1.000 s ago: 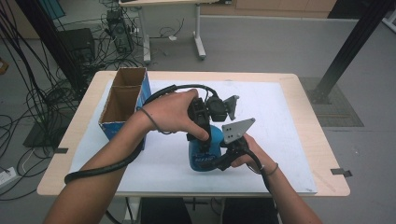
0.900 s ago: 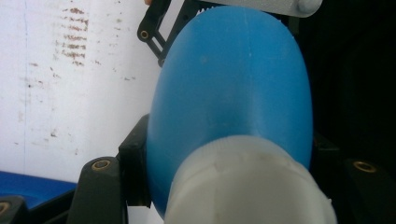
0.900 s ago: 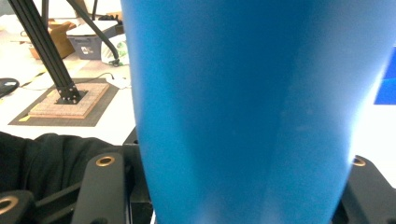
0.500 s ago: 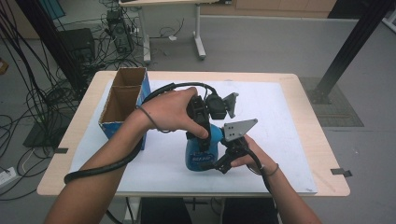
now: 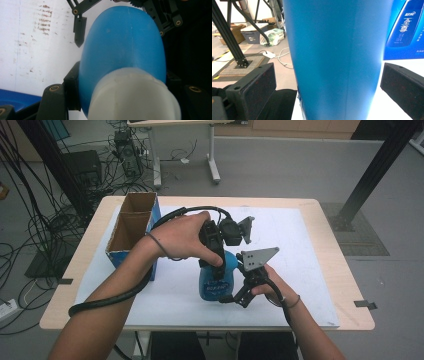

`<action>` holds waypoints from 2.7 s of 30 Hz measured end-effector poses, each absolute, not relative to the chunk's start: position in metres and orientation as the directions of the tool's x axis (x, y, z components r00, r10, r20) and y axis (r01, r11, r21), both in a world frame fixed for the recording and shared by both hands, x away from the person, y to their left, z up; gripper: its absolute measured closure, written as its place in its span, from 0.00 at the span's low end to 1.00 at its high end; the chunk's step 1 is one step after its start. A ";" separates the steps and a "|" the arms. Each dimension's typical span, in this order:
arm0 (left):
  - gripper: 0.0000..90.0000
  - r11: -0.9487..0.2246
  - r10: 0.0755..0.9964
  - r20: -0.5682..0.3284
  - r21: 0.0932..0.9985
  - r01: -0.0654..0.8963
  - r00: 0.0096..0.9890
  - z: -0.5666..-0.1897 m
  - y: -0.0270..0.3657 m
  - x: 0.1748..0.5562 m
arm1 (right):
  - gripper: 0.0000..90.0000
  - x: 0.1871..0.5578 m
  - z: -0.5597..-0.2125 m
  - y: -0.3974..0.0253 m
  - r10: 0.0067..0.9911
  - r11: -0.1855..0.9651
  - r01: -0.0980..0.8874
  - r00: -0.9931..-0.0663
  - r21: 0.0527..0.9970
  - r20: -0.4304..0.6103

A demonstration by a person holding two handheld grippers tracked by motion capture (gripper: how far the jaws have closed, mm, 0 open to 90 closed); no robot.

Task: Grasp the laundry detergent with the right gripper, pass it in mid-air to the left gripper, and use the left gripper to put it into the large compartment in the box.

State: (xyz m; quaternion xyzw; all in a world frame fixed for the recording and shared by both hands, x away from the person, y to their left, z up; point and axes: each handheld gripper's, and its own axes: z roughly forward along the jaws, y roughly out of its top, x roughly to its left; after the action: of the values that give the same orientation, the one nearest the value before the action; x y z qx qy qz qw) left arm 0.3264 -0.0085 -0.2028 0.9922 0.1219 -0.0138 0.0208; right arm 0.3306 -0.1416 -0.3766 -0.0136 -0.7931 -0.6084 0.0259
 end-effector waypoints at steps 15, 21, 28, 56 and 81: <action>0.42 -0.968 0.245 -0.027 0.048 0.246 0.969 -0.201 -0.007 0.326 | 0.01 0.332 -0.376 -0.169 0.004 0.252 0.082 -0.997 0.964 0.083; 0.42 -0.967 0.249 -0.031 0.043 0.250 0.968 -0.203 -0.007 0.327 | 0.01 0.332 -0.375 -0.189 0.038 0.244 0.089 -0.996 0.966 0.082; 0.42 -0.965 0.257 -0.031 0.048 0.258 0.966 -0.202 -0.003 0.328 | 0.01 0.333 -0.376 -0.216 0.089 0.231 0.102 -0.993 0.968 0.083; 0.42 -0.949 0.312 -0.013 0.047 0.312 0.950 -0.195 0.008 0.332 | 0.01 0.331 -0.379 -0.283 0.266 0.187 0.150 -0.959 0.971 0.097; 0.42 -0.868 0.494 0.048 0.092 0.488 0.868 -0.145 0.007 0.356 | 0.01 0.338 -0.381 -0.280 0.270 0.192 0.165 -0.957 0.967 0.109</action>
State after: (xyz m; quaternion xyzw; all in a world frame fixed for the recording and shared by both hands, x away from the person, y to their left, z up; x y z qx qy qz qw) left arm 0.3561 0.0068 -0.1451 0.9657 0.2543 0.0349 0.0385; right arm 0.3382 -0.2801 -0.3805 -0.1412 -0.7708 -0.6198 -0.0426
